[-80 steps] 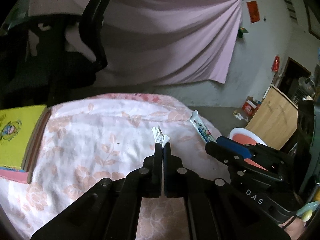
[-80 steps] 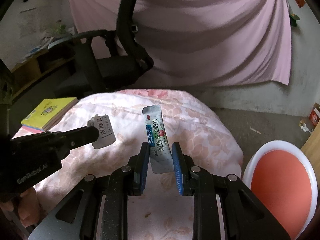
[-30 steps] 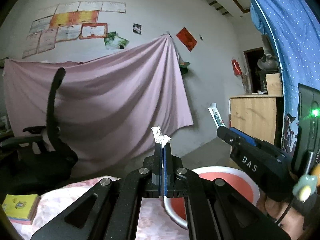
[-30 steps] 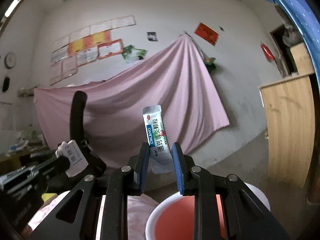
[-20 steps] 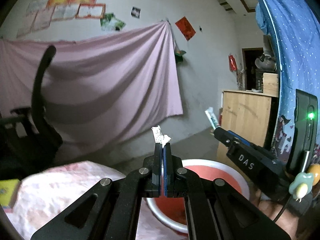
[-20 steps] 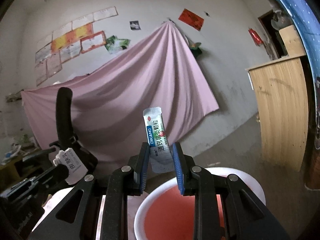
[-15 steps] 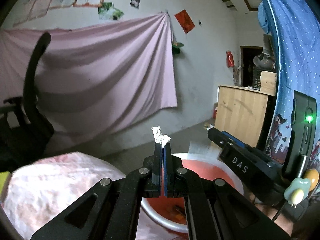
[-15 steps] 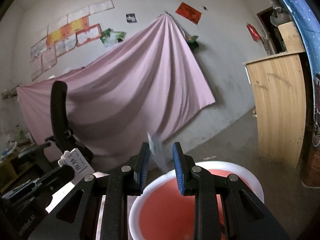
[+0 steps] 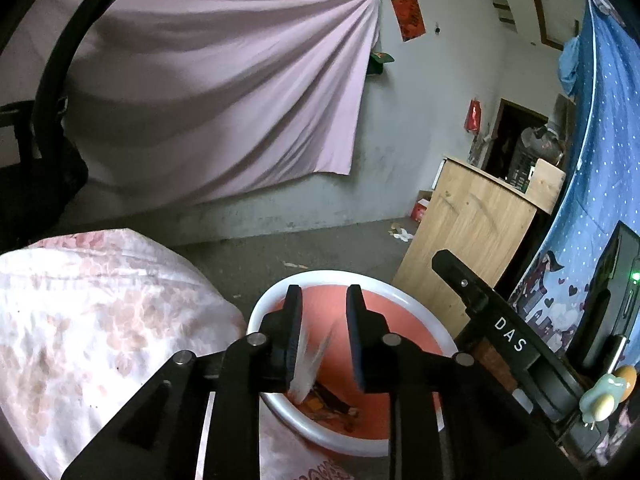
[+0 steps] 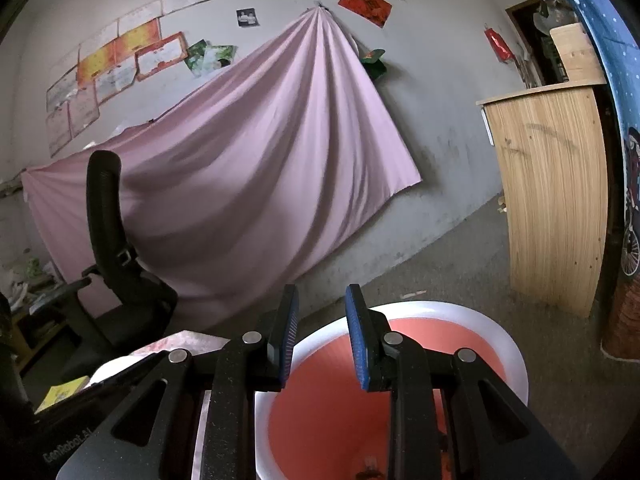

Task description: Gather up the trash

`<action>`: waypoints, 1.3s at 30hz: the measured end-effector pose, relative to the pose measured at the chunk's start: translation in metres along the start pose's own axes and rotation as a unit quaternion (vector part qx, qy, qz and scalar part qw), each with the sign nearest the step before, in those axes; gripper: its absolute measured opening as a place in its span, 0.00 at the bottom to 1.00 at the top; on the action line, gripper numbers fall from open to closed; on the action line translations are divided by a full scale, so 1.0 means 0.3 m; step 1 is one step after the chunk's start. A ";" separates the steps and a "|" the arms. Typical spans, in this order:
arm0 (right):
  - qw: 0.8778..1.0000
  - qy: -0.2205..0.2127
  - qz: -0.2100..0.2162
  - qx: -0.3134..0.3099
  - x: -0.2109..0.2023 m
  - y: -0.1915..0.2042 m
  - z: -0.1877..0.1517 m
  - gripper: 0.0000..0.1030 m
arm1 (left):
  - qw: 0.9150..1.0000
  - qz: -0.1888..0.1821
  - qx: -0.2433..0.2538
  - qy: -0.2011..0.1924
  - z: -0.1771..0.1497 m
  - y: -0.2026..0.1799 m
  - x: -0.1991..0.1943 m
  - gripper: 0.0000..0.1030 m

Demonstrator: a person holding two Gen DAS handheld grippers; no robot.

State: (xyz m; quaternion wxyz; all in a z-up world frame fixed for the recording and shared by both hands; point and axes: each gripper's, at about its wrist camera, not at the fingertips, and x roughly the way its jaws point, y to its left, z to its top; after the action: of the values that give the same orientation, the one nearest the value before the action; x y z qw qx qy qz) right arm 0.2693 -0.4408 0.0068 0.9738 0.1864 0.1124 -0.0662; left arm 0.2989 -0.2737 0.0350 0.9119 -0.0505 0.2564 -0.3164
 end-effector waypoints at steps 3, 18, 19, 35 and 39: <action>1.000 0.002 0.001 -0.001 0.001 0.002 0.000 0.22 | 1.000 0.002 -0.004 0.000 0.007 0.014 -0.010 0.20; 1.000 -0.006 0.000 -0.028 -0.009 0.041 -0.012 0.26 | 0.998 0.047 -0.018 -0.032 0.017 0.070 -0.105 0.38; 1.000 -0.007 0.002 -0.030 -0.012 0.044 -0.014 0.30 | 0.998 0.053 -0.019 -0.034 0.018 0.078 -0.115 0.38; 0.996 -0.037 0.039 -0.067 -0.112 0.180 -0.013 0.45 | 0.985 0.151 -0.017 -0.080 -0.011 0.178 -0.399 0.60; 0.995 -0.046 0.047 -0.071 -0.145 0.215 -0.018 0.58 | 0.981 0.170 -0.022 -0.093 -0.046 0.196 -0.481 0.64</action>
State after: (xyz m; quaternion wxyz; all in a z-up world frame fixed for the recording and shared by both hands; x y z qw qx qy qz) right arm 0.2373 -0.3757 0.0348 0.9908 0.1183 0.0628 -0.0211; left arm 0.2279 -0.1390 0.0710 0.9709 -0.0550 0.1824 -0.1452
